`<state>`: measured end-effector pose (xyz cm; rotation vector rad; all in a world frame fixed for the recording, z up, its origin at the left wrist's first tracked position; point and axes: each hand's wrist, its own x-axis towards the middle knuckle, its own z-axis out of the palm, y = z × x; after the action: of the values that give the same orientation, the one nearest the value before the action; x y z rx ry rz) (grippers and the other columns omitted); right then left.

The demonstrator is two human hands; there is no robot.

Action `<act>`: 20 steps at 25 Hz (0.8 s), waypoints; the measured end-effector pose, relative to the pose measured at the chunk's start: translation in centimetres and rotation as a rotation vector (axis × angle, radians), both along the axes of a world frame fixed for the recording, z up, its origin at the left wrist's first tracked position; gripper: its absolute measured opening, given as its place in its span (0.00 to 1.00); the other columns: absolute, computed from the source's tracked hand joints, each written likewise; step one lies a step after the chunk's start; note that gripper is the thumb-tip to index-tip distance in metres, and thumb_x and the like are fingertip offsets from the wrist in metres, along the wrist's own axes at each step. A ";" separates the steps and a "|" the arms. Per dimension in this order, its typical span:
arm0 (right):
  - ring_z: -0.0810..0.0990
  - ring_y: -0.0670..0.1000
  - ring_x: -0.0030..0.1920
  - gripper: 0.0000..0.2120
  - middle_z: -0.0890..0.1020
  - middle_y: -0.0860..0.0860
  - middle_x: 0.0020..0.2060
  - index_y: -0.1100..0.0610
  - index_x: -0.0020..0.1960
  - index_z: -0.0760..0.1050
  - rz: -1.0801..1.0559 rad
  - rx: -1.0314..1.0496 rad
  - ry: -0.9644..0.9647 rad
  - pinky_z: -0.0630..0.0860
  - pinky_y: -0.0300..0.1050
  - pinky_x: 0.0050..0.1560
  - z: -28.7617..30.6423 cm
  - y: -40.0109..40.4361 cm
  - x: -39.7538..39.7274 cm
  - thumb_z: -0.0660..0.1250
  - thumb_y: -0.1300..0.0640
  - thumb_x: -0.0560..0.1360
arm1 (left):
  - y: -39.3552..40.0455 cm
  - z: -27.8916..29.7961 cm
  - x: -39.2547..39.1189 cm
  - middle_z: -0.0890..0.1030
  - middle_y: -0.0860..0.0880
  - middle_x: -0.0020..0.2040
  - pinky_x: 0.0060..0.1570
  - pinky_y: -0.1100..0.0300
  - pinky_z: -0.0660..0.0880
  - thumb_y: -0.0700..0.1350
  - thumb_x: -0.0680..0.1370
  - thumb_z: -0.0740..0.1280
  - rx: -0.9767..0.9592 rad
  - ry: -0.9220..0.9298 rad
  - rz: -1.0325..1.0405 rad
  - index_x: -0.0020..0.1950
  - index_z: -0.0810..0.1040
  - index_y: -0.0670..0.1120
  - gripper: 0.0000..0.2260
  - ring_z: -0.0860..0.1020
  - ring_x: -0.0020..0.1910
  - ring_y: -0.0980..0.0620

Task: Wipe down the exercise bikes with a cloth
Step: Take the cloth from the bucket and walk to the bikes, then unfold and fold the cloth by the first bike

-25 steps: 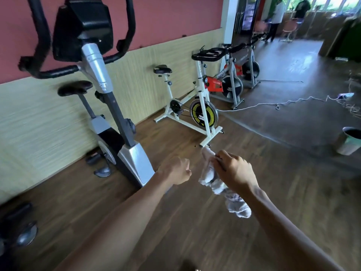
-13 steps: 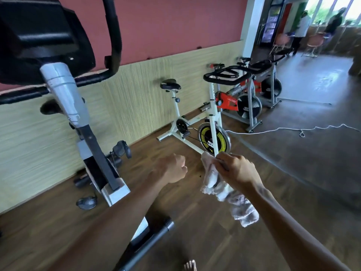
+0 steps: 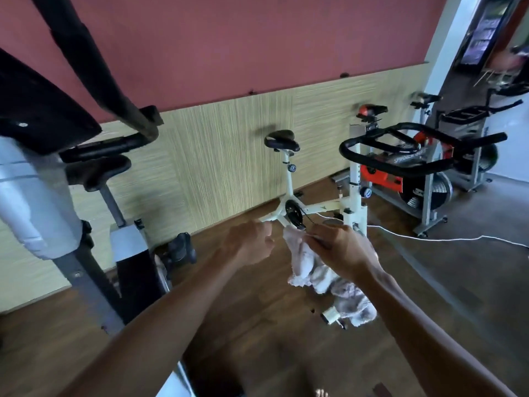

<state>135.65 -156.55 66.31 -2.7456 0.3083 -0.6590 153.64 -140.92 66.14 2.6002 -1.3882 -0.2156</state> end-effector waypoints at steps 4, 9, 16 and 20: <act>0.75 0.40 0.30 0.10 0.76 0.38 0.34 0.44 0.49 0.75 0.160 -0.016 0.033 0.74 0.43 0.25 0.2 -8.3 8.4 0.61 0.40 0.81 | -6.1 -0.3 5.0 0.71 0.49 0.67 0.53 0.55 0.76 0.50 0.77 0.70 -0.206 0.095 -0.075 0.74 0.67 0.52 0.27 0.74 0.60 0.52; 0.81 0.41 0.38 0.08 0.85 0.39 0.44 0.43 0.54 0.82 0.410 0.022 0.071 0.75 0.40 0.33 1.9 -14.4 19.6 0.66 0.43 0.80 | -12.0 0.1 11.4 0.76 0.56 0.45 0.46 0.56 0.72 0.60 0.73 0.68 -0.241 0.104 -0.003 0.44 0.76 0.54 0.11 0.73 0.47 0.58; 0.72 0.44 0.33 0.13 0.75 0.45 0.32 0.53 0.43 0.75 0.610 0.087 0.497 0.66 0.43 0.36 0.1 -22.2 36.3 0.77 0.48 0.73 | -13.8 2.9 25.2 0.72 0.52 0.32 0.34 0.56 0.64 0.43 0.79 0.71 -0.175 0.166 0.190 0.34 0.65 0.50 0.18 0.70 0.33 0.52; 0.68 0.41 0.29 0.15 0.71 0.45 0.28 0.49 0.38 0.68 0.588 0.121 0.471 0.66 0.45 0.36 -1.3 -24.7 44.7 0.71 0.57 0.78 | -13.4 3.1 33.0 0.73 0.52 0.34 0.32 0.58 0.64 0.40 0.81 0.68 -0.100 0.168 0.308 0.39 0.66 0.51 0.16 0.72 0.31 0.61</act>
<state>180.36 -181.29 64.97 -2.6356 -0.3473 0.1536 186.64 -154.32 69.27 2.5994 -0.9056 -0.3022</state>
